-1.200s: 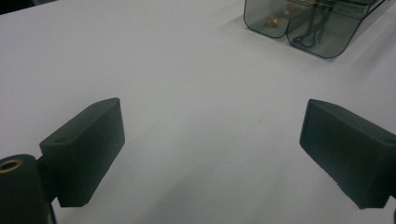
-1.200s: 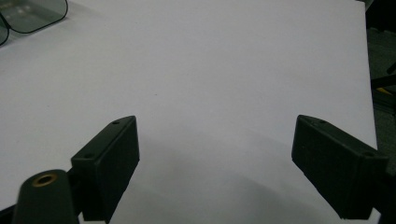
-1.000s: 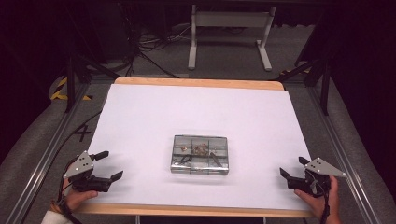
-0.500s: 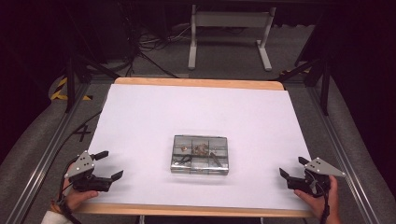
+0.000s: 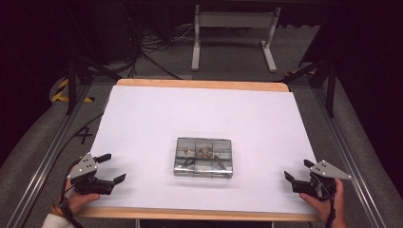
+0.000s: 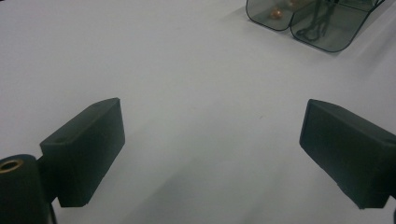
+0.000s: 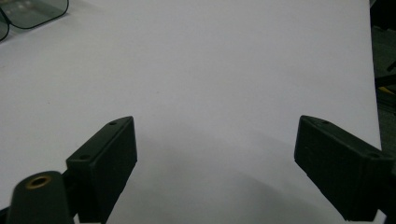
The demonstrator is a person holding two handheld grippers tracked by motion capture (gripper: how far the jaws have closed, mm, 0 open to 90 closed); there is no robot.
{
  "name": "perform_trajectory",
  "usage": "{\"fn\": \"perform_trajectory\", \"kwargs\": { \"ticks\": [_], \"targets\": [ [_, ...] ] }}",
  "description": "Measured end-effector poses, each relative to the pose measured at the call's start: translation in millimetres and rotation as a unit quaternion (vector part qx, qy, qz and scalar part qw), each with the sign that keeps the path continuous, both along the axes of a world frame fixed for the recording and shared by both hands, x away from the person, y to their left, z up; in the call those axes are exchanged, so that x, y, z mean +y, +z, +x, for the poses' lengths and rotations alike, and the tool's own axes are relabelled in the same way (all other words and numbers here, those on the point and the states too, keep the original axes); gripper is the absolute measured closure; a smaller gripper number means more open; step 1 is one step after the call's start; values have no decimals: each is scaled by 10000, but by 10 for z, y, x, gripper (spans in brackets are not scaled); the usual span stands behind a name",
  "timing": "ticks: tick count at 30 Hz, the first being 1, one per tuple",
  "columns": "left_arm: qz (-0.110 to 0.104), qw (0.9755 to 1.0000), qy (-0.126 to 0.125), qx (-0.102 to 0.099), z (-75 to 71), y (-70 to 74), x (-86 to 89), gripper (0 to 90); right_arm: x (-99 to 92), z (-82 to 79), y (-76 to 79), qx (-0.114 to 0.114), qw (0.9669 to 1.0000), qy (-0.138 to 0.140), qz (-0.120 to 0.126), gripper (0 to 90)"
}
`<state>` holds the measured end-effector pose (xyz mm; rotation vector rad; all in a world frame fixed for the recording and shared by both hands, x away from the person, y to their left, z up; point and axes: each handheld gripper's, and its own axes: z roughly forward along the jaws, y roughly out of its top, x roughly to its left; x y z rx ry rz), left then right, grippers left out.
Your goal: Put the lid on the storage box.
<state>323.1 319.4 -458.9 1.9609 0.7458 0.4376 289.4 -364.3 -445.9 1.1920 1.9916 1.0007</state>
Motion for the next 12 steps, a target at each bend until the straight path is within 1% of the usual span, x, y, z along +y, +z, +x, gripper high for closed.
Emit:
{"fn": "perform_trajectory", "kwargs": {
  "ticks": [3,8,12],
  "targets": [
    [-17,10000,-4,18,2,-1,0,76,0,0,1,5,10000,-6,-8,132],
    [27,10000,19,23,0,-1,-9,75,3,6,-1,13,10000,-28,-26,130],
    [25,10000,49,39,-2,-2,-17,73,26,18,-6,80,9998,-31,-158,127]
  ]
}}
